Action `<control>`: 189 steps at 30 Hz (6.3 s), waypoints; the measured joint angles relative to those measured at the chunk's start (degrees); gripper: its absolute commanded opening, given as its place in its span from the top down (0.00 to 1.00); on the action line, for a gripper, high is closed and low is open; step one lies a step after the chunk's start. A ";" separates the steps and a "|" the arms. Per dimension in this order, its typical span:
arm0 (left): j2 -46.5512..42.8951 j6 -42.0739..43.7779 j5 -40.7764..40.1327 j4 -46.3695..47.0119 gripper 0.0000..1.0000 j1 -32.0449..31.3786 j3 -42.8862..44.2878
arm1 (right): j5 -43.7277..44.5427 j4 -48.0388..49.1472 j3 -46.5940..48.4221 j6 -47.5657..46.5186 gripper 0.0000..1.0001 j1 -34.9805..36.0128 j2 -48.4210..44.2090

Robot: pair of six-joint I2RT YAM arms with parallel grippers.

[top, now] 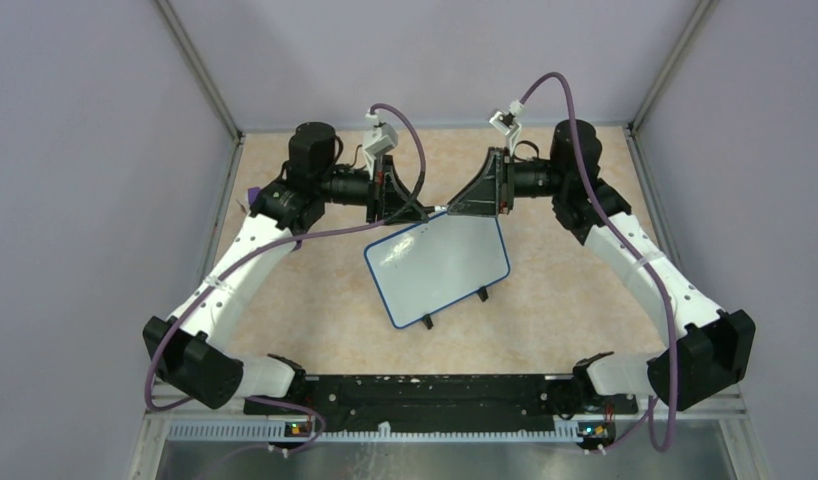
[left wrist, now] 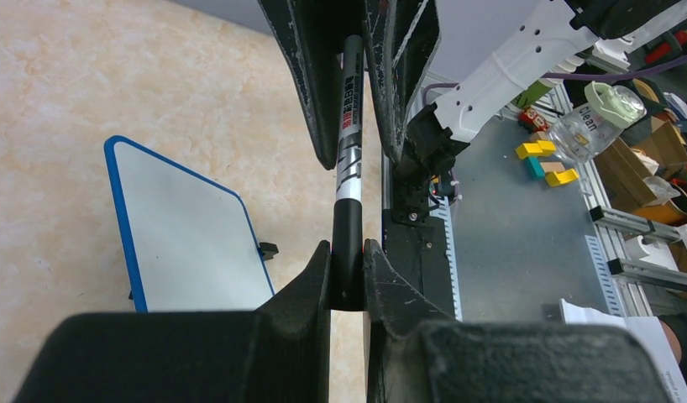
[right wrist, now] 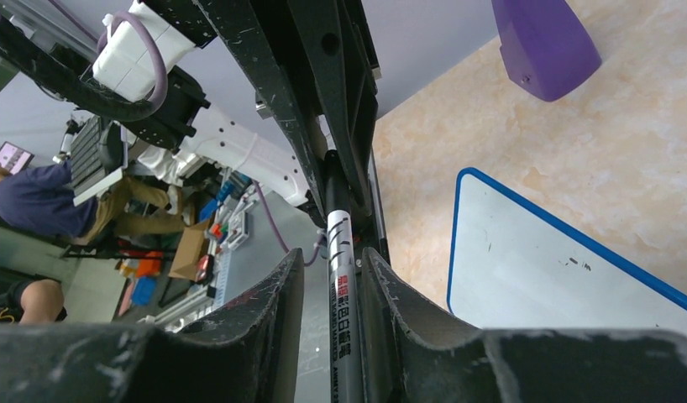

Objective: Write a sentence on the whiteboard
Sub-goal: Open the whiteboard marker from the pen cap, then place the pen cap at the center of the board, then hold the whiteboard on the whiteboard stand.

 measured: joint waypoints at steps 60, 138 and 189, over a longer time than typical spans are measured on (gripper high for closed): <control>17.68 30.27 -50.93 -41.70 0.97 16.63 6.97 | -0.81 -12.26 0.98 -11.54 1.00 -16.98 -1.75; 0.76 17.20 -12.24 -19.34 0.01 25.11 1.70 | 12.59 -37.44 4.81 -38.36 1.00 -7.39 -1.62; 22.16 24.65 -2.21 -24.79 0.92 7.15 2.36 | 28.96 -28.02 -0.17 -47.98 1.00 18.95 1.86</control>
